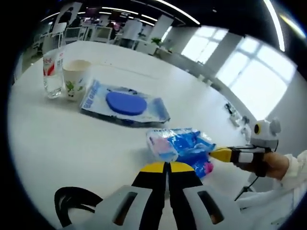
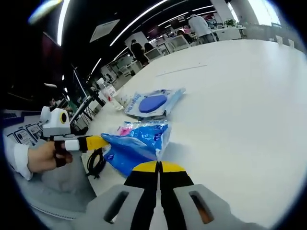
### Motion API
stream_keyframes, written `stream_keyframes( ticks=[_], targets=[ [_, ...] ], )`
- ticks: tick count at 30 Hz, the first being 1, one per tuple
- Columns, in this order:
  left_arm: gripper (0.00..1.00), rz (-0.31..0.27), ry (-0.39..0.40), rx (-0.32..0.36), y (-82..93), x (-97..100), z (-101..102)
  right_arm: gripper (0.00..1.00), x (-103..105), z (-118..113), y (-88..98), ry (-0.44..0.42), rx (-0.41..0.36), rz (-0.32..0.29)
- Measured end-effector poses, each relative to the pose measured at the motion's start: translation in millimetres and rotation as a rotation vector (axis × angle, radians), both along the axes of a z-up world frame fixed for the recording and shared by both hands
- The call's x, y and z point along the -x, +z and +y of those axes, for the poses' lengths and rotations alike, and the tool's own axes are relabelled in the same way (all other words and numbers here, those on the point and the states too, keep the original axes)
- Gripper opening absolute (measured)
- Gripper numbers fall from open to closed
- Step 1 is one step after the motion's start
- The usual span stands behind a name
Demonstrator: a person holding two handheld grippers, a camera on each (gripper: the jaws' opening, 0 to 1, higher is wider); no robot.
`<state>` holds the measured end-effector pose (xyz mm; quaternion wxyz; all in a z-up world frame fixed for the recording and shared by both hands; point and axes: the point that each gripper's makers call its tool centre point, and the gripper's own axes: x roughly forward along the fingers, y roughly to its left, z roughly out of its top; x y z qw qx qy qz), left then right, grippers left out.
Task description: Arrange the tabletop items into an orderly group along one side of the table until the central work area is clear of visible clutter.
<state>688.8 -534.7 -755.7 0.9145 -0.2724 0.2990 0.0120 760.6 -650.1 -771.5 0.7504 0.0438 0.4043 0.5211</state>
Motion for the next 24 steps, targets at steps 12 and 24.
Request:
stream_keyframes(
  ticks=[12,24],
  targets=[
    [0.0,-0.049,-0.116,-0.156,39.7,-34.3,0,0.0,-22,-2,25.4,-0.061,-0.046,-0.035],
    [0.0,-0.068,-0.125,-0.095,45.0,-69.0,-14,0.0,-52,-21,34.0,-0.155,-0.063,-0.047]
  ],
)
